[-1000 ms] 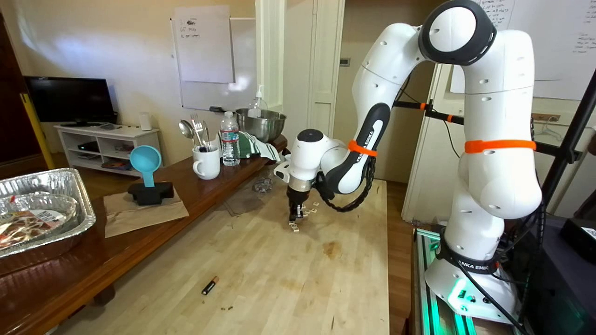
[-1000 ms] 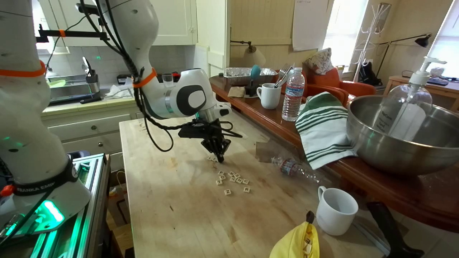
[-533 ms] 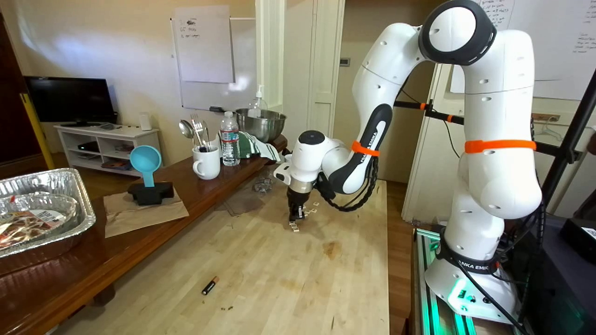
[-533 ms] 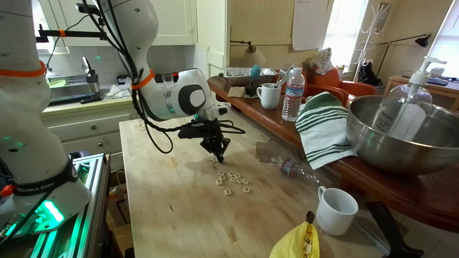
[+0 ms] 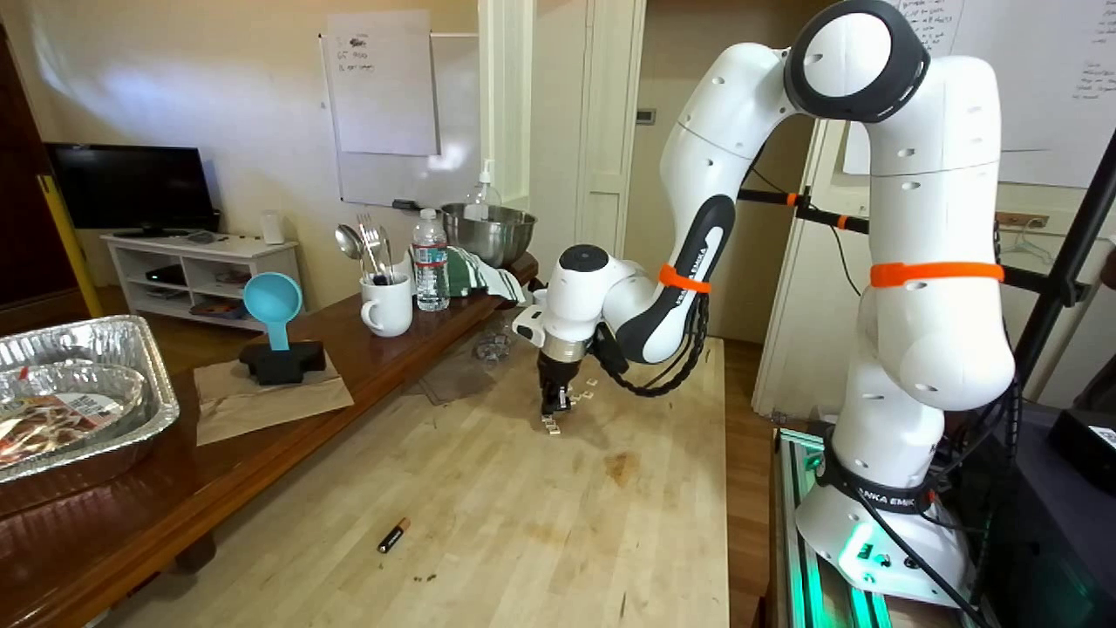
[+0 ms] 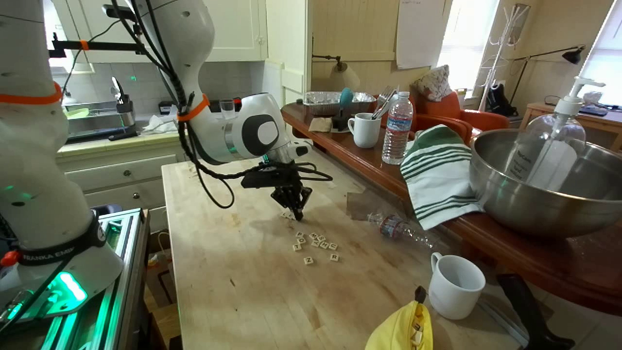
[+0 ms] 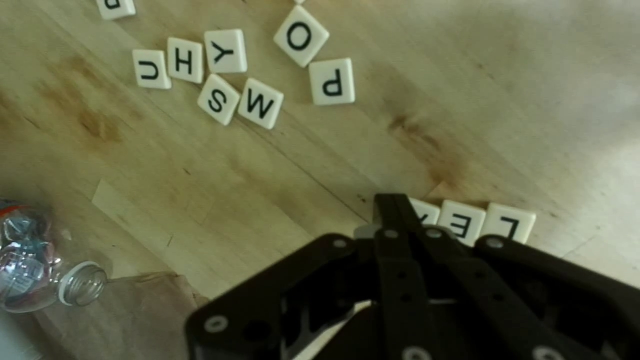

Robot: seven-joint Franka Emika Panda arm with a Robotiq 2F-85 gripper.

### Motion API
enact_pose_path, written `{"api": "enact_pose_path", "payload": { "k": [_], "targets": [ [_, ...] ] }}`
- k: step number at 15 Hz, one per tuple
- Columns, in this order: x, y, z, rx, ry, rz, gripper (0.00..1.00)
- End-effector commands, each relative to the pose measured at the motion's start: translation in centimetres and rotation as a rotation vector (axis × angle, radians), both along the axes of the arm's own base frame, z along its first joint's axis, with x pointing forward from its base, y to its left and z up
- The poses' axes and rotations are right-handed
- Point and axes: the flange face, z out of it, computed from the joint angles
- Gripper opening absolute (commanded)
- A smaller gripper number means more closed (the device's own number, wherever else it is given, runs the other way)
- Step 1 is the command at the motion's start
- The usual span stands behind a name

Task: Move some of the letters to the left to spell the word LEAP

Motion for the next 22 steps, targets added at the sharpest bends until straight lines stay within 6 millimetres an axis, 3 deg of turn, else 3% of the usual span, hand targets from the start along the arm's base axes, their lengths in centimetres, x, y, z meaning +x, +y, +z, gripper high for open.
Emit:
{"api": "enact_pose_path", "payload": {
  "k": [1, 10, 22],
  "targets": [
    [-1.1, 0.1, -1.1, 0.012, 0.018, -0.016, 0.00],
    [-1.4, 0.1, -1.2, 0.007, 0.024, -0.021, 0.00],
    [-0.7, 0.0, 0.9, 0.025, -0.031, -0.075, 0.00]
  ]
}}
